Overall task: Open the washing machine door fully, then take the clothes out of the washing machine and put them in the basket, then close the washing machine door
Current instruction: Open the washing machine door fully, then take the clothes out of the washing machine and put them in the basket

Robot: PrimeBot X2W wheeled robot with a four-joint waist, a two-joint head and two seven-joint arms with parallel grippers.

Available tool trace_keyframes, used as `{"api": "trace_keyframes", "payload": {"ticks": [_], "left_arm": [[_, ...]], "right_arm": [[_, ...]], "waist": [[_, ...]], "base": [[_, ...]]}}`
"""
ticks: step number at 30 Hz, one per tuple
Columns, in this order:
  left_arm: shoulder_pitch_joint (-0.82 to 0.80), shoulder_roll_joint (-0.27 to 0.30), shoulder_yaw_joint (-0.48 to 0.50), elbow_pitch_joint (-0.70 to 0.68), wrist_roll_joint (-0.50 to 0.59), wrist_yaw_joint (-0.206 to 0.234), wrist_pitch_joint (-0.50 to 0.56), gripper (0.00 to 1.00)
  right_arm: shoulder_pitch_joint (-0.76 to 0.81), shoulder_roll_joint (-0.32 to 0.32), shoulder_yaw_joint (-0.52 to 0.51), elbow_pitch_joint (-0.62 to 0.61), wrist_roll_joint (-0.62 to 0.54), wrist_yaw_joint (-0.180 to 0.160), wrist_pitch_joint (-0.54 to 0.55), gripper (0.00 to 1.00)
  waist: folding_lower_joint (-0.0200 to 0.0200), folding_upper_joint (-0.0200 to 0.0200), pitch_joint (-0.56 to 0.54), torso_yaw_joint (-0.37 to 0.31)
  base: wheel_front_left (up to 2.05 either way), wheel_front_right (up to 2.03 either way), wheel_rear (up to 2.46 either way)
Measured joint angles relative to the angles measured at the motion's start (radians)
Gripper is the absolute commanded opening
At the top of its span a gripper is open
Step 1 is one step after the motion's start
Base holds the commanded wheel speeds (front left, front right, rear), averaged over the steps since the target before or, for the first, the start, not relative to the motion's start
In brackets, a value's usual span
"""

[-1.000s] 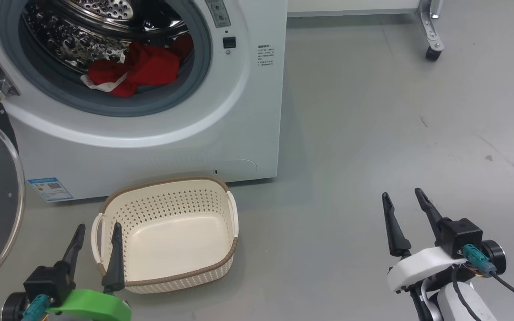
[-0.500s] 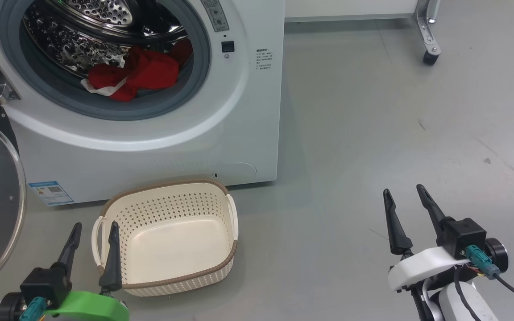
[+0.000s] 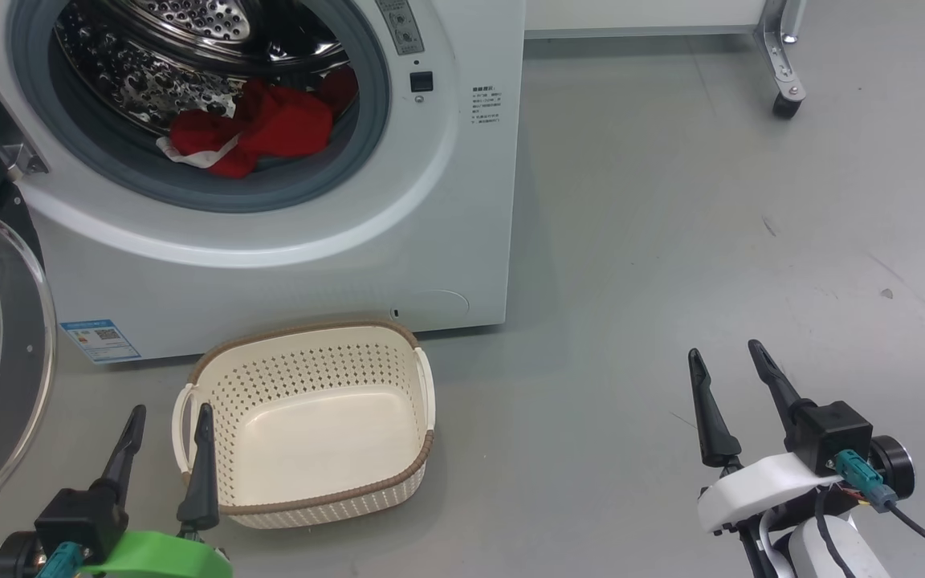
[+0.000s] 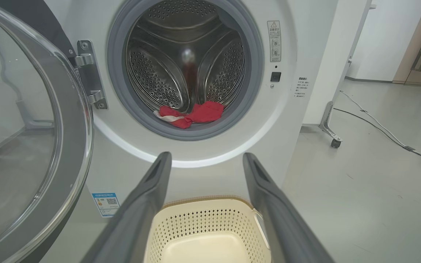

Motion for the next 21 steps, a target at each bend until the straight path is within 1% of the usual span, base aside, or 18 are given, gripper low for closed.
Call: {"api": "trace_keyframes", "payload": {"ticks": [13, 21], "left_arm": [[0.006, 0.000, -0.003, -0.011, -0.003, 0.000, 0.000, 1.00], [0.006, 0.000, -0.001, -0.011, -0.003, 0.000, 0.000, 1.00]], "right_arm": [[0.001, 0.000, 0.005, -0.004, -0.002, -0.002, 0.000, 1.00], [0.005, 0.000, 0.019, -0.005, -0.002, -0.002, 0.000, 1.00]], "waist": [[0.0000, 0.0000, 0.001, 0.007], [0.0000, 0.0000, 0.007, 0.011]], "base": [[0.01, -0.01, 0.00], [0.28, -0.28, 0.00]]}}
